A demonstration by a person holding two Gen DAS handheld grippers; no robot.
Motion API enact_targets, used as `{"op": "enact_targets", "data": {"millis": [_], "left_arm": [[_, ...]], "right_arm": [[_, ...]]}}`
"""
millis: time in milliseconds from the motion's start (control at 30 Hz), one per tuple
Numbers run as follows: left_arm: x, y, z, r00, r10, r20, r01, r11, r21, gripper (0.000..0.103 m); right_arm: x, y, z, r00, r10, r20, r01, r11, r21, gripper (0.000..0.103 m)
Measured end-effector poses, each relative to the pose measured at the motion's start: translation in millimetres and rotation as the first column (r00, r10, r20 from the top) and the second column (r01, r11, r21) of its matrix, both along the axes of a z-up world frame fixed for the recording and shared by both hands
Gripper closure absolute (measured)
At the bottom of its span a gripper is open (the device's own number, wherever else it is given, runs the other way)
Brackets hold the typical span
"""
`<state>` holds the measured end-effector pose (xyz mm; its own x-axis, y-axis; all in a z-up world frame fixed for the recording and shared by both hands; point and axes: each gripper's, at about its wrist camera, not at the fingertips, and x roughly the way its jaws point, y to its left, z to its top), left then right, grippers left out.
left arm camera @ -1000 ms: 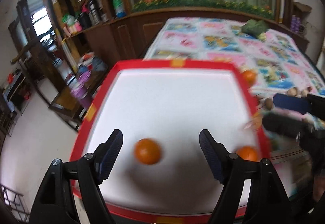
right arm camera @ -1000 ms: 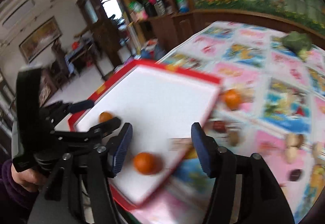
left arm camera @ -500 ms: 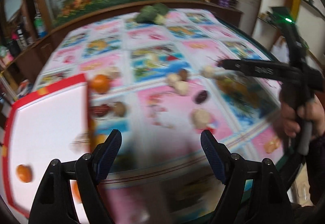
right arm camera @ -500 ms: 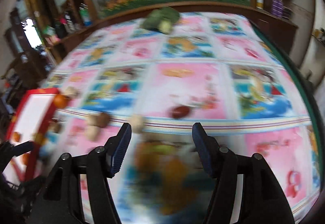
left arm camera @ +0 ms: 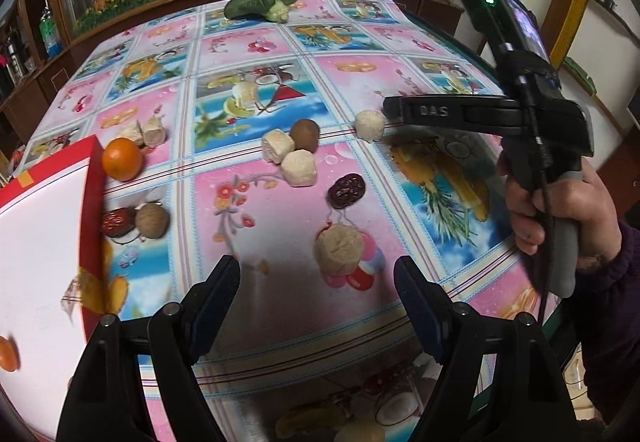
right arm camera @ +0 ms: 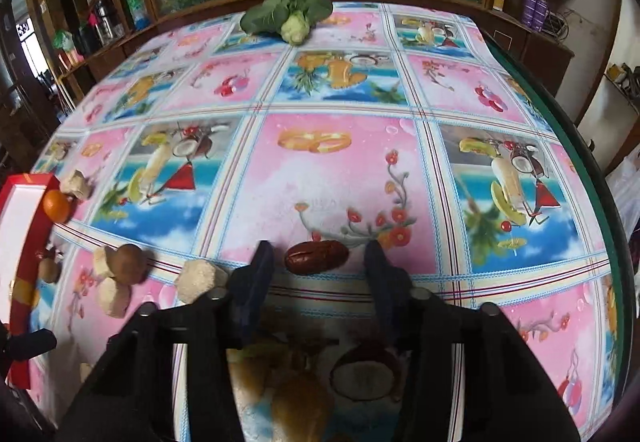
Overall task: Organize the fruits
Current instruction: 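Grasp a beige bread ball with the left gripper while the right grasps a red date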
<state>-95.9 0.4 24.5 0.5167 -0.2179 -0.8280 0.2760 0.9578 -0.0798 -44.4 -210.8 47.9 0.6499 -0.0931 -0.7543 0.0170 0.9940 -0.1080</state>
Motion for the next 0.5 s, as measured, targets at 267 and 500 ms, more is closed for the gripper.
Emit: {"op": "enact_targets", "data": {"millis": [267,500], "left_arm": [[5,-5,-8,1.000,0.003,-0.007,-0.003,1.000,0.003,0.047],[8,-8,-8,1.000,0.010,0.022,-0.011,1.000,0.021,0.063]], "right_arm": [[-4,-7,1,0.999,-0.025,0.027,0.025,1.000,0.005,0.069],[-9,-16,9,0.998,-0.032,0.048,0.027,0.996,0.090,0.069]]}}
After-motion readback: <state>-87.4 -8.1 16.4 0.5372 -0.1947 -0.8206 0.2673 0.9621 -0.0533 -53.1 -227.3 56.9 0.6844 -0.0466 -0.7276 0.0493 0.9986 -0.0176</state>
